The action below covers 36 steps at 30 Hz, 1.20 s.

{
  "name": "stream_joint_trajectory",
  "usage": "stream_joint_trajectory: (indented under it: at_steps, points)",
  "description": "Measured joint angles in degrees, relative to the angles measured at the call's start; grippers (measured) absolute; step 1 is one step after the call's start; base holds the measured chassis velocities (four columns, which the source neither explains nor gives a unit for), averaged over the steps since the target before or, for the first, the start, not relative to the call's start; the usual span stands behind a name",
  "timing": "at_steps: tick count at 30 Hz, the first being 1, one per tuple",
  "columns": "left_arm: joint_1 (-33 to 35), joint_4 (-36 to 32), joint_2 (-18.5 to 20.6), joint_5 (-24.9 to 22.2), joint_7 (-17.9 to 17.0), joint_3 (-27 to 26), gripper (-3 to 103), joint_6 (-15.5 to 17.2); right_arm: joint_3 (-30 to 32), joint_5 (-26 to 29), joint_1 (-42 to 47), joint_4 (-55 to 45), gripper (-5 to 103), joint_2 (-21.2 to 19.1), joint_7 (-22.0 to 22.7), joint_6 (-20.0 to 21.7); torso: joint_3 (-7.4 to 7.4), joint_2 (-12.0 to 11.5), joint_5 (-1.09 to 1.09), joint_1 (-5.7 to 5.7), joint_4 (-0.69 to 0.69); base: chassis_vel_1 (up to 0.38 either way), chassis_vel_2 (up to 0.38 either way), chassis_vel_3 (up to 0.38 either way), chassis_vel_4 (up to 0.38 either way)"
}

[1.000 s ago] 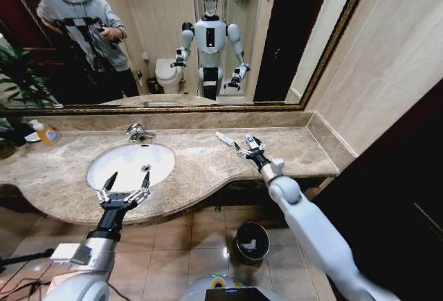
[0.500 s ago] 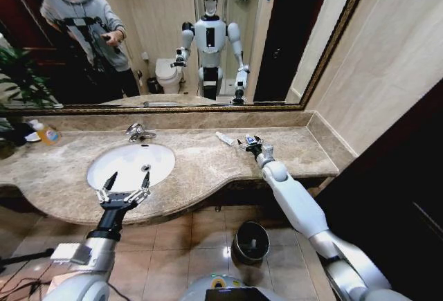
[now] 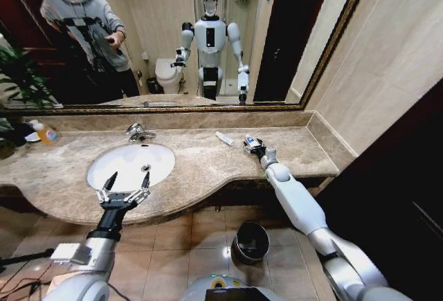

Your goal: Pick up the trash from the sink and place it in the trash bin.

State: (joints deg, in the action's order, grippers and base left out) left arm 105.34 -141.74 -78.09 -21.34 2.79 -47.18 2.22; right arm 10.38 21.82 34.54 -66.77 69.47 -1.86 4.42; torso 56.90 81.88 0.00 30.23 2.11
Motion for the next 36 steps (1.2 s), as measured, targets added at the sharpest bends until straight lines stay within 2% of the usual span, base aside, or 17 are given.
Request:
stream_joint_trajectory:
  at_steps: [1,2,5,6,8,9,11,13,16,21,29,34,36]
  points:
    - [0.0,0.0,0.0,0.0,0.0,0.0,100,0.0,0.1,0.0,0.1,0.1,60,-0.1,-0.2,0.0,0.00,0.0,0.00,0.00,0.00,0.000,0.000,0.000,0.000]
    - [0.0,0.0,0.0,0.0,0.0,0.0,100,0.0,0.1,0.0,0.1,0.1,60,-0.1,-0.2,0.0,0.00,0.0,0.00,0.00,0.00,0.000,0.000,0.000,0.000]
    - [0.0,0.0,0.0,0.0,0.0,0.0,100,0.0,0.7,1.2,0.3,0.0,44,-0.2,-1.5,0.0,0.00,0.0,0.00,0.00,0.00,0.000,0.000,0.000,0.000]
    - [0.0,0.0,0.0,0.0,0.0,0.0,100,0.0,0.7,1.2,0.3,0.0,44,-0.2,-1.5,0.0,0.00,0.0,0.00,0.00,0.00,0.000,0.000,0.000,0.000]
    - [0.0,0.0,0.0,0.0,0.0,0.0,100,0.0,0.9,1.4,0.5,0.0,32,-0.2,-1.8,-0.1,0.00,0.0,-0.01,0.00,0.00,0.000,0.000,0.000,0.000]
    - [0.0,0.0,0.0,0.0,0.0,0.0,100,0.0,0.9,1.4,0.5,0.0,32,-0.2,-1.8,-0.1,0.00,0.0,-0.01,0.00,0.00,0.000,0.000,0.000,0.000]
    - [0.0,0.0,0.0,0.0,0.0,0.0,100,0.0,1.2,1.4,0.7,-0.3,22,-0.2,-1.8,-0.1,0.00,0.0,-0.01,0.00,0.00,0.000,0.000,0.000,0.000]
    - [0.0,0.0,0.0,0.0,0.0,0.0,100,0.0,1.2,1.5,0.8,-0.5,22,-0.2,-1.8,-0.1,0.00,0.0,0.00,0.00,0.00,0.000,0.000,0.000,0.000]
    - [0.0,0.0,0.0,0.0,0.0,0.0,100,0.0,1.4,1.5,1.3,-1.5,6,-0.4,-1.7,0.0,0.00,0.0,0.00,0.00,0.00,0.000,0.000,0.000,0.000]
    - [0.0,0.0,0.0,0.0,0.0,0.0,100,0.0,1.6,1.5,2.5,-3.5,0,-0.6,-1.2,0.2,0.00,0.0,0.00,0.00,0.00,0.000,0.000,0.000,0.000]
    - [0.0,0.0,0.0,0.0,0.0,0.0,100,0.0,2.2,2.4,4.7,-8.1,0,-1.9,-0.3,1.0,0.00,0.0,0.00,0.00,0.01,0.000,0.000,0.000,0.000]
    - [0.0,0.0,0.0,0.0,0.0,0.0,100,0.0,4.5,4.0,9.6,-15.7,0,-3.8,0.1,1.3,0.00,0.0,0.00,0.00,0.01,0.000,0.000,0.000,0.000]
    - [0.0,0.0,0.0,0.0,0.0,0.0,100,0.0,6.2,4.1,13.1,-19.5,0,-4.9,0.0,0.1,0.00,0.0,0.00,0.00,0.00,0.000,0.000,0.000,0.000]
